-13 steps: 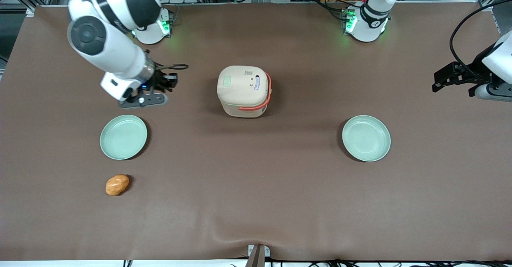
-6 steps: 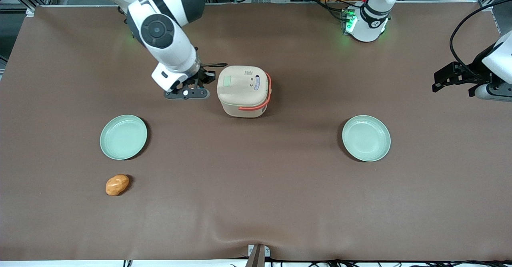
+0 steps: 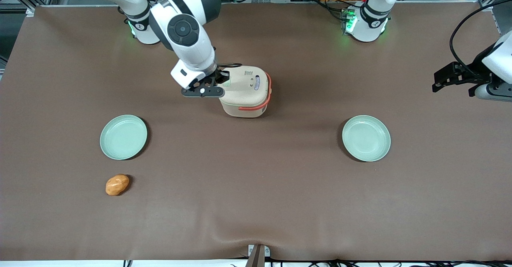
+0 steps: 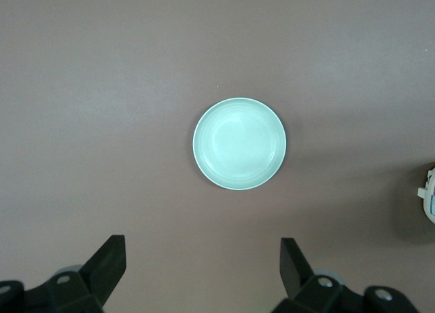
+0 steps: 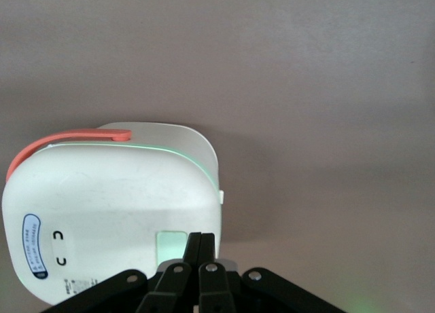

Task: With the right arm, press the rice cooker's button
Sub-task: 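Lower the right gripper fingertips onto the cooker's lid button and press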

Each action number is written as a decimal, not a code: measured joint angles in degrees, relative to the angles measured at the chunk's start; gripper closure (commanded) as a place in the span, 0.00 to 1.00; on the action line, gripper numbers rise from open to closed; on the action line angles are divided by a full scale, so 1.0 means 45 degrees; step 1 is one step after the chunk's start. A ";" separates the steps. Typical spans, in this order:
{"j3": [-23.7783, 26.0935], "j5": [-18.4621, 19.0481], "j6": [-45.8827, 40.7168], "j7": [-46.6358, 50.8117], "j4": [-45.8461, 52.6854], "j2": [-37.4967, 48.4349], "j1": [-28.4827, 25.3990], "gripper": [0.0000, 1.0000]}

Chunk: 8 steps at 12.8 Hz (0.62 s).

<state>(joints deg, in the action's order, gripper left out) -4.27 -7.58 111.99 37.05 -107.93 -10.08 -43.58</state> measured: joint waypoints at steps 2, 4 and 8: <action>-0.0002 0.0005 0.0443 0.0161 -0.0374 -0.0064 -0.0270 1.00; -0.0003 0.0006 0.0622 0.0190 -0.0545 -0.0152 -0.0500 1.00; -0.0003 0.0007 0.0706 0.0536 -0.0687 -0.0231 -0.0792 1.00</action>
<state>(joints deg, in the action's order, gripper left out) -4.28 -7.55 115.16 39.46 -111.02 -11.12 -47.14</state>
